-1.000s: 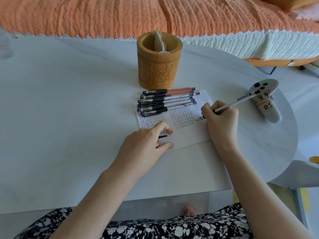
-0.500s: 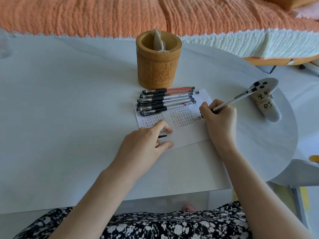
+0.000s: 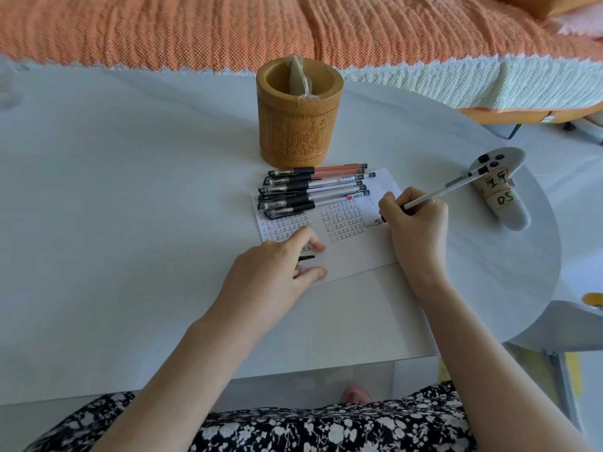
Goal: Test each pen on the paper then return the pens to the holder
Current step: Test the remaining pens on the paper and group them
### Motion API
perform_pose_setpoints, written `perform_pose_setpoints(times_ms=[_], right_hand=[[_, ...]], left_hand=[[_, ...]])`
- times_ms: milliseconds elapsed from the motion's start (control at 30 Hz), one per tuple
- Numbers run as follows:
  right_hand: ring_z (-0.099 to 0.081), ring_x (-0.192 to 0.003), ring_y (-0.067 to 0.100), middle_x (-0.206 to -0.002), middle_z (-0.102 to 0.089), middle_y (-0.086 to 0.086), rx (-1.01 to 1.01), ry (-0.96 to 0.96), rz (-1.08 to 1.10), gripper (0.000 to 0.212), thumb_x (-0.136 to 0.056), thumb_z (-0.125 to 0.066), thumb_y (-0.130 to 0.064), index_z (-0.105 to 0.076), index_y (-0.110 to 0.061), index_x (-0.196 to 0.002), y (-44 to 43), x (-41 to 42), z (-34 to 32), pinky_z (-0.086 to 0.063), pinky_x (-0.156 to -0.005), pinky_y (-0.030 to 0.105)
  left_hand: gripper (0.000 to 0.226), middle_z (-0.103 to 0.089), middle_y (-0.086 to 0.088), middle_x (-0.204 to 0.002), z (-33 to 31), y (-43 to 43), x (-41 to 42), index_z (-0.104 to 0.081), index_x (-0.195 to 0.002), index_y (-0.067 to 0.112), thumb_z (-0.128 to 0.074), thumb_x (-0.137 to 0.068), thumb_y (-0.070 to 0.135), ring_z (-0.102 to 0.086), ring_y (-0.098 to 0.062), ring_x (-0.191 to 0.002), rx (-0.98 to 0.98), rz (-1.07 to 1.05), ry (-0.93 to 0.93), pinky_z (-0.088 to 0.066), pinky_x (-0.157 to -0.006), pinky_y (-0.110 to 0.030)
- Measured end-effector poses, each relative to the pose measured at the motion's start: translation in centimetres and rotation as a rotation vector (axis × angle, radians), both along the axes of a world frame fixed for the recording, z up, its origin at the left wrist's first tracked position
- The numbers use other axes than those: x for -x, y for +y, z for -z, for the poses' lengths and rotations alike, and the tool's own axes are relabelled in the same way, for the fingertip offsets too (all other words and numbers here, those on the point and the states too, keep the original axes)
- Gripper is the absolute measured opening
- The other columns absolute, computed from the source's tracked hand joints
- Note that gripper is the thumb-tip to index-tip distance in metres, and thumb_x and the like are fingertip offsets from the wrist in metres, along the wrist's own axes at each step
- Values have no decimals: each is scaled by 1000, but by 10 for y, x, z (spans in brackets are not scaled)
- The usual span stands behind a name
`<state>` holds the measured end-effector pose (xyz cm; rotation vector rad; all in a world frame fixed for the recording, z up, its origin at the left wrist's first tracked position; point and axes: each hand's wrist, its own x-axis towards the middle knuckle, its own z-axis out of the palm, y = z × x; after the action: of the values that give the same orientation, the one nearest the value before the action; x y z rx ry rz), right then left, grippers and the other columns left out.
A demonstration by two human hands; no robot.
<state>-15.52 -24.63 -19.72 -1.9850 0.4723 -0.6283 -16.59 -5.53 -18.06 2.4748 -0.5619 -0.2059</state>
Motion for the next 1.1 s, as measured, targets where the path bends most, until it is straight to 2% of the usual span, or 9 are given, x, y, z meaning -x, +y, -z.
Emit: perform_pose_setpoints(times_ms=[233, 367, 633, 767, 900, 1100], right_hand=[[-18, -61, 16, -62, -23, 13, -1, 6, -18, 32, -76, -55, -2, -31, 8, -58, 2, 1, -1, -13, -54, 31], [-18, -61, 15, -61, -22, 12, -6, 10, -22, 31, -74, -56, -1, -30, 8, -58, 1, 1, -1, -12, -53, 31], [-19, -60, 15, -61, -23, 13, -21, 16, -14, 33, -76, -55, -3, -28, 5, -58, 1, 1, -2, -13, -52, 30], [-22, -62, 20, -62, -27, 23, -33, 12, -14, 34, -78, -55, -6, -31, 8, -59, 1, 1, -1, -14, -54, 30], [-19, -61, 19, -63, -23, 13, -15, 14, -6, 35, -78, -55, -7, -29, 6, -60, 1, 1, -1, -12, -55, 31], [-21, -61, 19, -62, -25, 13, -19, 12, -1, 34, -78, -55, -6, -29, 7, -60, 0, 1, 0, -13, -54, 30]], left_hand=[[24, -55, 12, -66, -1, 0, 1, -49, -105, 40, -58, -84, 49, -63, -10, -80, -16, -3, 9, -34, -60, -9], [25, -53, 14, -65, -2, -1, 1, -49, -106, 40, -57, -85, 49, -62, -9, -82, -26, 2, 9, -38, -61, -24], [24, -50, 16, -64, 0, 0, 1, -47, -105, 42, -57, -85, 50, -63, -8, -85, -28, -5, 15, -37, -64, -25], [24, -49, 17, -63, 0, 0, 1, -48, -106, 41, -56, -85, 49, -63, -8, -85, -30, 0, 15, -38, -64, -24], [24, -50, 17, -64, 0, 0, 2, -48, -106, 40, -57, -85, 49, -63, -8, -83, -30, 1, 14, -40, -65, -24], [24, -51, 16, -64, -1, 0, 1, -48, -106, 41, -57, -85, 49, -63, -8, -82, -32, -1, 18, -40, -64, -24]])
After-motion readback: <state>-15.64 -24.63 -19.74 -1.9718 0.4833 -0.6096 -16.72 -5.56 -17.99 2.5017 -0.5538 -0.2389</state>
